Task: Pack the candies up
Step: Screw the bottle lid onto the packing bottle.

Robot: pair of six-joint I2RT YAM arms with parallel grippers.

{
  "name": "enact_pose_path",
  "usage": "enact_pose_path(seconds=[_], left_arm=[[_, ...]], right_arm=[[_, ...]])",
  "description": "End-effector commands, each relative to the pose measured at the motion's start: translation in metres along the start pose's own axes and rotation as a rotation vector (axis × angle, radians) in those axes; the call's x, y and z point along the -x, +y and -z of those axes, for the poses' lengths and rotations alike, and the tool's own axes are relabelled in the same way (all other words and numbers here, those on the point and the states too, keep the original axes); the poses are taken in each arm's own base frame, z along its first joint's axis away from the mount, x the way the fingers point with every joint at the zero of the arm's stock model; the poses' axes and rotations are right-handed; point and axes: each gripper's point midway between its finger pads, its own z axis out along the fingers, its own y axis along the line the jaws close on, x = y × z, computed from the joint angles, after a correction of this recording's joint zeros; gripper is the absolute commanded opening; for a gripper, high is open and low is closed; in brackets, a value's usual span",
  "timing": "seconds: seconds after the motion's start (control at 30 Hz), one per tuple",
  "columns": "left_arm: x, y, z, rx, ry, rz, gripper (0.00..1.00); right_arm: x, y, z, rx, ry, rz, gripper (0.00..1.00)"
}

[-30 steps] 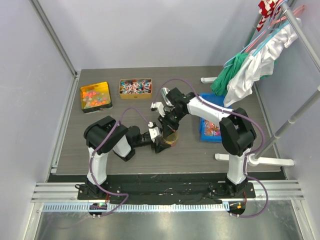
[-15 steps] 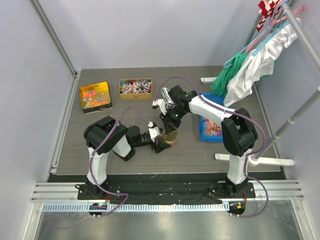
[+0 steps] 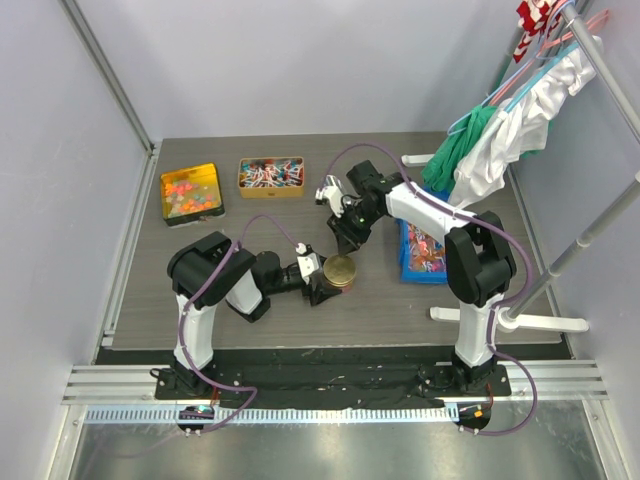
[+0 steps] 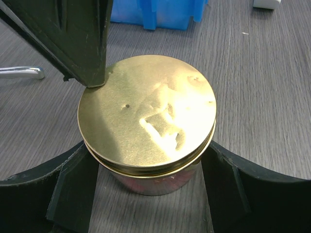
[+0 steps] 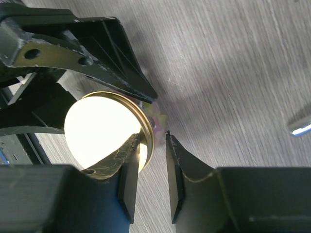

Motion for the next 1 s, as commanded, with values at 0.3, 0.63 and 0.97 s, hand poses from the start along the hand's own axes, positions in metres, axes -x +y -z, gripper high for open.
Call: enact_pose_path(seconds=[0.3,0.63,0.97], left_arm=[[0.013,0.014,0.0,0.06,-0.066,-0.05,0.32],[0.013,0.014,0.0,0.058,-0.067,-0.051,0.32],[0.013,0.014,0.0,0.057,-0.068,-0.051,0.32]], right_arm=[[0.001,0.011,-0.002,0.072,-0.001,0.042,0.24],[-0.031,0.031,0.01,0.13,0.081,0.049,0.13],[-0.064,0.048,0.012,0.181,0.144,0.022,0.1]])
